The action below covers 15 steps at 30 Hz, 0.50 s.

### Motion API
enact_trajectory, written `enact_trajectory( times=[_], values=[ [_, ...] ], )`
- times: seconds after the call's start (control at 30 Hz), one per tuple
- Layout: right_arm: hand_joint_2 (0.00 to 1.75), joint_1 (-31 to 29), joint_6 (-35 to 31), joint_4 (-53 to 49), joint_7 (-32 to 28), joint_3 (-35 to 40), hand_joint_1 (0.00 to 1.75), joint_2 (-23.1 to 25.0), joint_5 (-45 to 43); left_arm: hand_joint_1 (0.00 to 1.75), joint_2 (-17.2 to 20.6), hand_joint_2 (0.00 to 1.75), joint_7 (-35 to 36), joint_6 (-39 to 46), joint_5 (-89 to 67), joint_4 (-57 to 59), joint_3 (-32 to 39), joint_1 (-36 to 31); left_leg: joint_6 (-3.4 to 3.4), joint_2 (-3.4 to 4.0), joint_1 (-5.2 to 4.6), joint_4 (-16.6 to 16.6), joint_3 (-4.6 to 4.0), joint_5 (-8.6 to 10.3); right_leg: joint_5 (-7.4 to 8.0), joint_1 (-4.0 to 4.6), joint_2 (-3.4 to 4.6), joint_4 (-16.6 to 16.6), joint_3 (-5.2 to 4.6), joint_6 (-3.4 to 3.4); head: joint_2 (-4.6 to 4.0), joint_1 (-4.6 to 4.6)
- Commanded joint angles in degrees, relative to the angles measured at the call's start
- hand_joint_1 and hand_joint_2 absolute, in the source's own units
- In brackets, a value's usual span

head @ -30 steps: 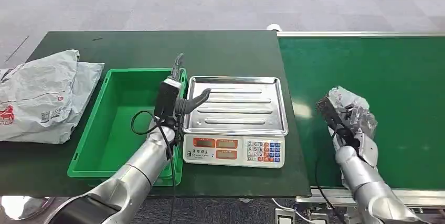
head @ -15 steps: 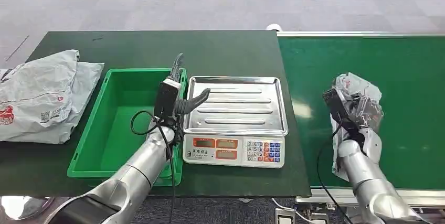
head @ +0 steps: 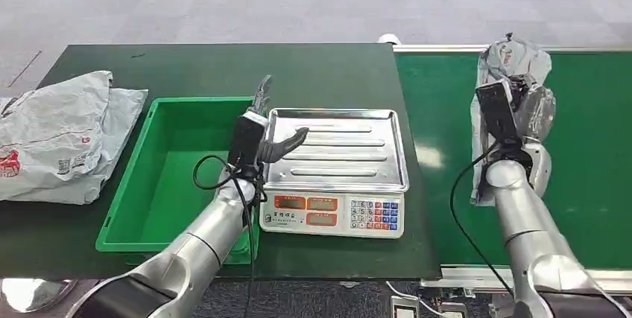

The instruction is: Moved the parcel from conveyor to table for the left to box.

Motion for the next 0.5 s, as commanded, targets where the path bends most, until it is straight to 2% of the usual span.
enact_trajectory(
  times=[0.03, 0.13, 0.17, 0.4, 0.43, 0.5],
  values=[
    [1.75, -7.2, 3.9, 1.7, 3.9, 11.5, 1.75, 4.6, 0.6, 0.00, -1.0, 1.75, 0.7, -0.6, 0.2, 4.4, 0.0, -3.9, -0.03, 0.56, -0.02, 0.0, 0.27, -0.17, -0.01, 0.00, 0.44, 0.0, 0.10, -0.08, 0.00, 0.00],
    [1.75, -9.0, 6.5, 4.2, 4.5, 14.4, 1.75, 7.1, -0.3, 0.00, -0.9, 1.75, 0.6, -0.7, 0.5, 4.4, -0.4, -3.7, -0.02, 0.40, -0.01, 0.0, 0.11, -0.08, 0.03, 0.00, 0.35, 0.0, -0.01, -0.04, 0.00, 0.00],
    [1.75, -9.0, 6.5, 4.2, 4.5, 14.4, 1.75, 7.1, -0.3, 0.00, -0.9, 1.75, 0.6, -0.7, 0.5, 4.4, -0.4, -3.7, -0.03, 0.55, -0.03, 0.0, 0.20, -0.13, 0.02, -0.01, 0.47, 0.0, 0.03, -0.06, 0.00, 0.00],
    [1.75, -9.0, 6.5, 4.5, 4.3, 14.7, 1.75, 6.4, -1.0, 0.00, -0.8, 1.75, 0.5, -0.7, 0.6, 4.3, -0.5, -3.7, 0.02, 0.11, 0.02, 0.0, 0.09, -0.03, -0.01, 0.04, 0.03, 0.0, 0.04, -0.04, 0.00, 0.00],
    [1.75, -9.2, 7.0, 4.7, 4.1, 15.1, 1.75, 6.6, -1.2, 0.00, -0.8, 1.75, 0.5, -0.4, 0.6, 4.3, -0.6, -3.7, 0.02, 0.25, 0.01, 0.0, 0.26, -0.09, -0.03, 0.03, 0.13, -0.1, 0.18, -0.06, 0.00, 0.00],
    [1.75, -11.3, 9.4, 6.9, 4.5, 17.5, 1.75, 8.7, -1.3, 0.00, -0.7, 1.75, 0.3, -0.3, 1.0, 4.3, -0.6, -3.6, 0.02, 0.16, -0.02, 0.0, 0.10, -0.04, 0.00, 0.00, 0.11, 0.0, 0.04, -0.03, 0.00, 0.00]
  ],
)
